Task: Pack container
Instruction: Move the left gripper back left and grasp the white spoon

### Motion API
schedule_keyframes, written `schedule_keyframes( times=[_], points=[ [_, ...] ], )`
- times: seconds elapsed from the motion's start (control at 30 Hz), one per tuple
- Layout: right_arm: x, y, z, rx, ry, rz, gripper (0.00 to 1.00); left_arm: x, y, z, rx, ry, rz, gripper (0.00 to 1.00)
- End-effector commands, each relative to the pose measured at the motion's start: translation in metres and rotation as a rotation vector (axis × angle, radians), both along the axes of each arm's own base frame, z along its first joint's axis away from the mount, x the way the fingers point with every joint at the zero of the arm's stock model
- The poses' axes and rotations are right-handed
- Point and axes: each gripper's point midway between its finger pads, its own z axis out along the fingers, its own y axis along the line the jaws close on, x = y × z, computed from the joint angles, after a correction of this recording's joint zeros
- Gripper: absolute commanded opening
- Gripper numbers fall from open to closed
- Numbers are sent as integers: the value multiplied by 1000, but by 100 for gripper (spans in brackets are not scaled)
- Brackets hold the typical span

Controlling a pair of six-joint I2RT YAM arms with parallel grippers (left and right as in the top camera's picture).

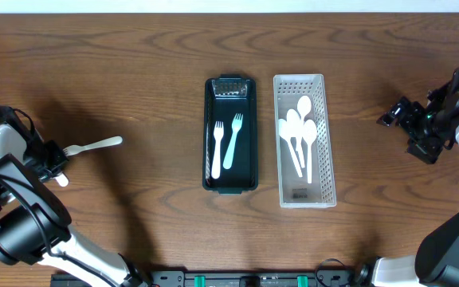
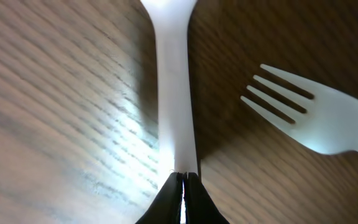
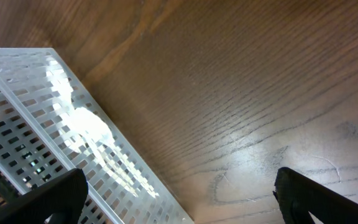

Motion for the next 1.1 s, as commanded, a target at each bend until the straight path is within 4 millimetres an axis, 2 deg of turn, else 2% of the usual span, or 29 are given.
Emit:
schedule_keyframes(
  times=[0.0, 0.1, 0.13, 0.17, 0.4, 0.6, 0.77, 0.87, 1.0, 1.07],
  points=[
    [0, 0, -2, 8, -2, 12, 99, 5, 12, 32, 91, -57, -3, 24],
    [0, 0, -2, 7, -3, 15, 99, 5, 22, 35, 127, -65, 11, 49],
    [0, 0, -2, 5, -3, 20, 99, 7, 25, 35, 133, -73, 15, 56],
    [0, 0, -2, 4, -4, 27, 99, 8, 27, 36, 142, -83, 19, 57],
    [-4, 2, -3, 3, 6, 50, 98, 28, 51, 42, 221, -178, 26, 57],
    [-7, 3, -3, 9, 19, 50, 99, 39, 59, 36, 241, -213, 26, 57],
    [-9, 4, -4, 13, 28, 51, 99, 42, 61, 30, 241, -214, 26, 57],
    [-10, 4, -4, 15, 33, 51, 99, 40, 60, 20, 225, -194, 26, 57],
    [-12, 5, -4, 18, 41, 51, 99, 43, 52, 6, 171, -194, 17, 57],
    [-13, 5, -4, 19, 43, 50, 99, 47, 50, 5, 155, -212, 13, 57]
  ],
)
